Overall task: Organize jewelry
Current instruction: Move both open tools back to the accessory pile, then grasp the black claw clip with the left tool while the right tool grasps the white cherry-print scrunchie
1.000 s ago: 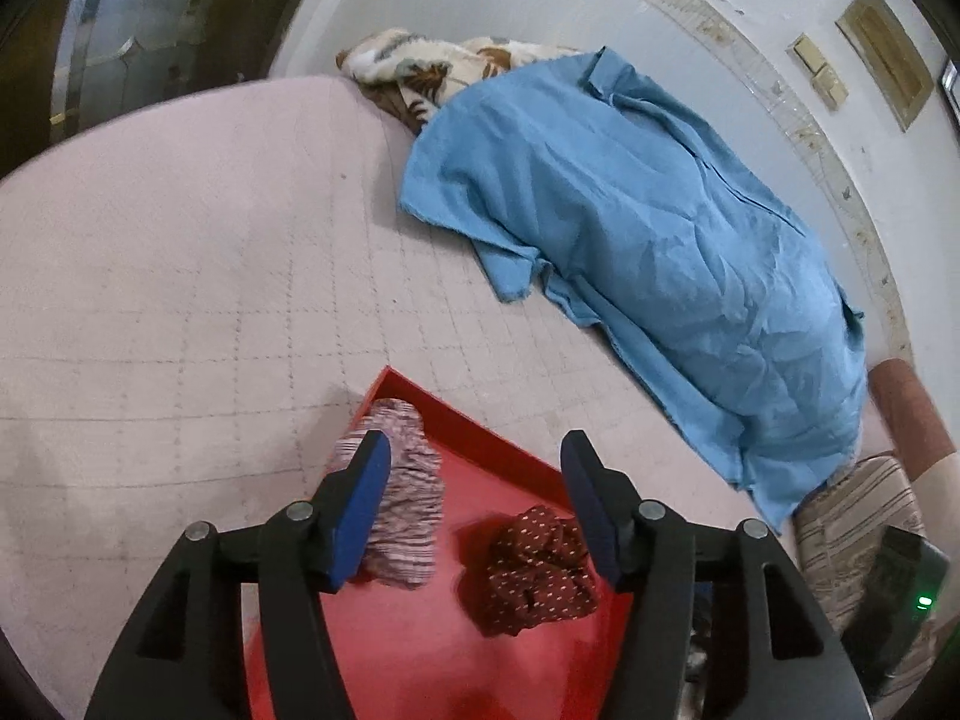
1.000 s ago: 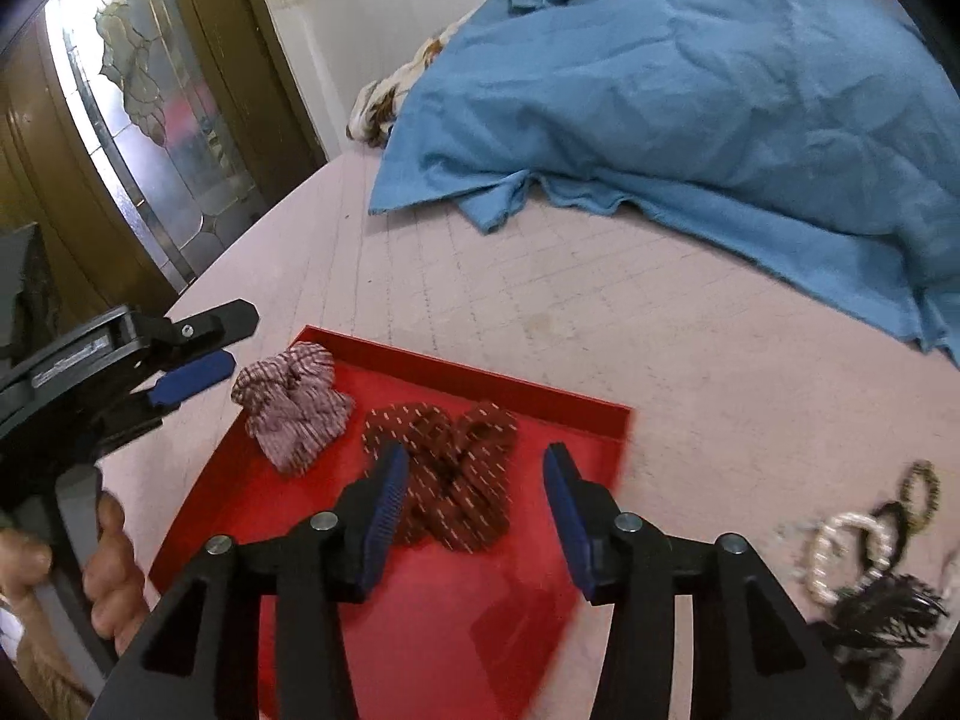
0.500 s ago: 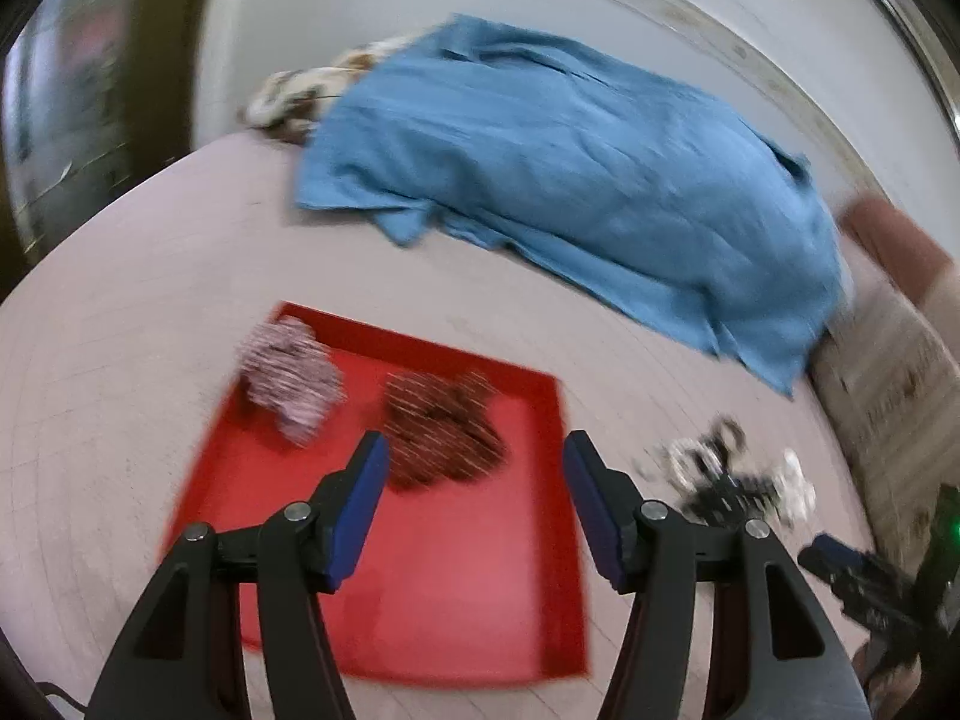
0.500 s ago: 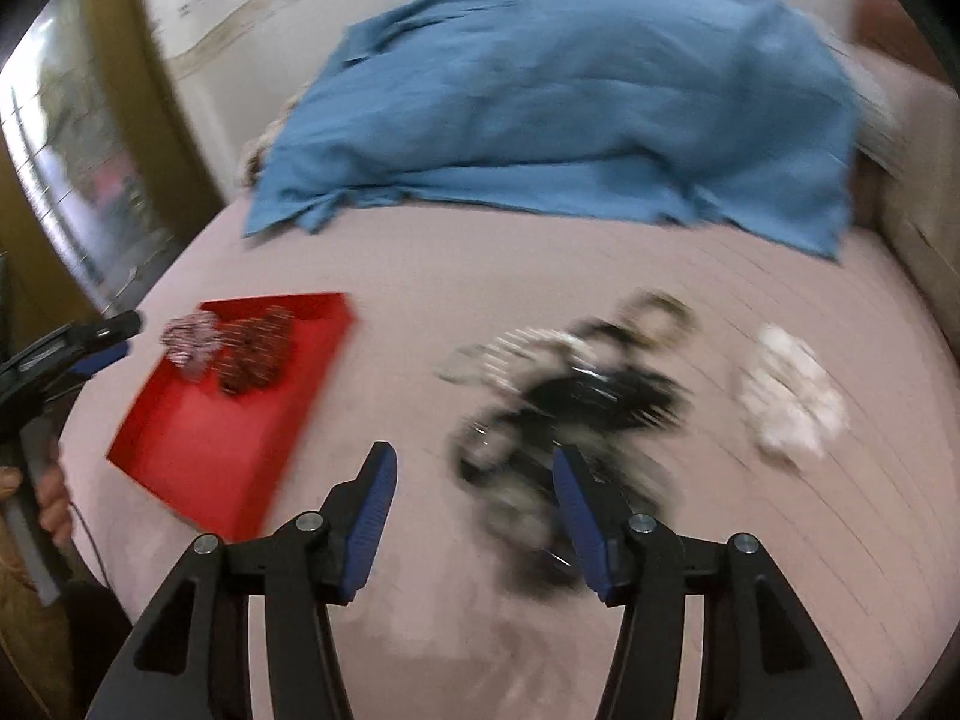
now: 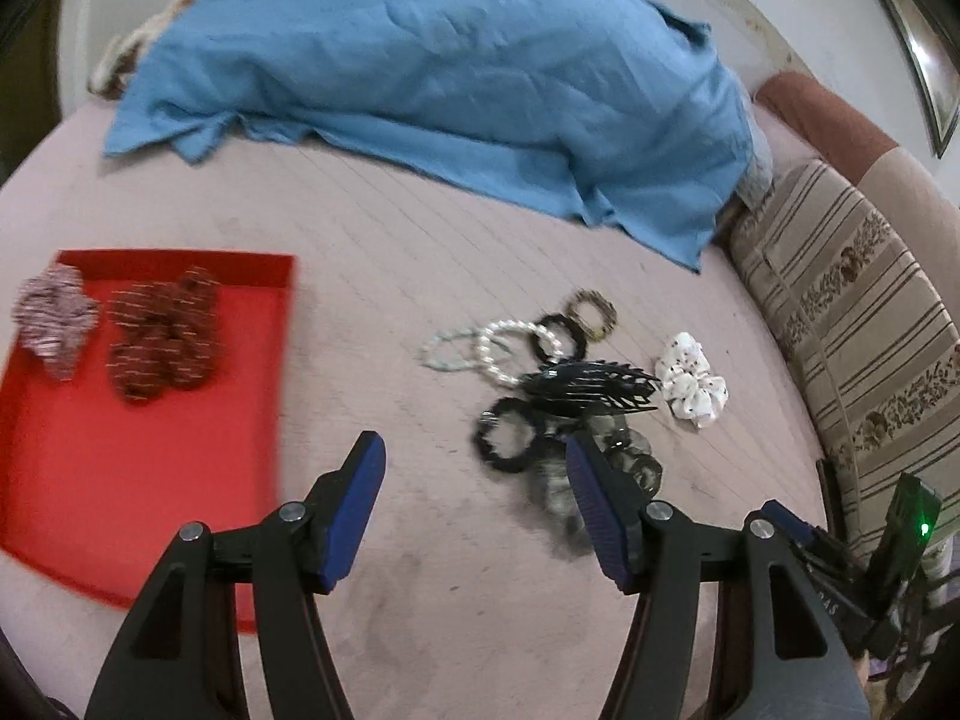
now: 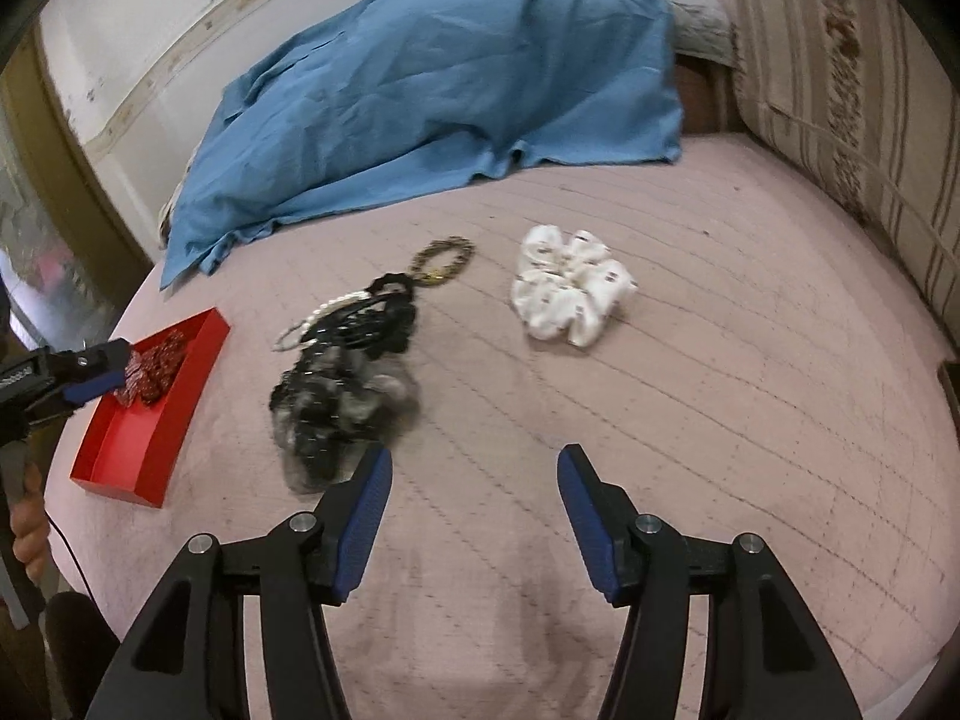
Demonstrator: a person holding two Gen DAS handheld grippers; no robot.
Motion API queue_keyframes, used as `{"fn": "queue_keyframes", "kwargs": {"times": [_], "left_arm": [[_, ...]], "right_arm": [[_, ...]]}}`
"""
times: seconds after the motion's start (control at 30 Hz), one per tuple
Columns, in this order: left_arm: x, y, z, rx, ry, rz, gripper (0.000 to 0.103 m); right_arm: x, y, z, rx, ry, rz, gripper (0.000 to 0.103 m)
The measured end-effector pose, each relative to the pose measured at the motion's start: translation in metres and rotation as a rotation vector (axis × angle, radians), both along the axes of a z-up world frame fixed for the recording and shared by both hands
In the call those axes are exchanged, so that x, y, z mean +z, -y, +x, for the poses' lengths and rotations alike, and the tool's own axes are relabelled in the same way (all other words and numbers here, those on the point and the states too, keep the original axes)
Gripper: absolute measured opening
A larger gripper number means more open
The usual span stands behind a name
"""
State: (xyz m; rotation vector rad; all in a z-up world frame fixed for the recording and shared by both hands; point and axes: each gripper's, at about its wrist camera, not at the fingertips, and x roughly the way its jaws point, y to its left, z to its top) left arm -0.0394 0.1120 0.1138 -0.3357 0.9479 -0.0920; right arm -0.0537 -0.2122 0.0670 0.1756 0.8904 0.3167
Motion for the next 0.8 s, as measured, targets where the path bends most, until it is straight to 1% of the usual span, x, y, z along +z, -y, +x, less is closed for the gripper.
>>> {"fn": "queue_keyframes", "kwargs": {"times": [0.1,0.2,0.3,0.4,0.53,0.63,0.8], "left_arm": [[-0.010,0.013,0.028,-0.020,-0.040,-0.018,0.062],[-0.018,0.027,0.058,-0.053,-0.058,-0.013,0.062],[-0.030,0.039,0.084,-0.093,-0.083,0.008,0.062],[-0.046,0.047,0.108,-0.129,-0.111,0.005,0.062],[-0.062,0.054,0.131,-0.173,-0.136,-0.013,0.062],[-0.071,0.058,0.142,-0.216,-0.144,-0.029,0.062],[-0.081,0.067,0.146,-0.309,-0.150,-0.059,0.062]], "right_arm": [[-0.008,0.009,0.006,-0.012,-0.007,0.009,0.062],[-0.016,0.017,0.018,-0.020,-0.016,0.021,0.062],[-0.021,0.025,0.037,-0.038,-0.022,0.038,0.062],[-0.025,0.031,0.062,-0.064,-0.024,0.044,0.062],[-0.029,0.036,0.094,-0.092,-0.024,0.042,0.063],[-0.035,0.039,0.115,-0.111,-0.032,0.047,0.063],[-0.043,0.038,0.140,-0.115,-0.044,0.051,0.063]]}}
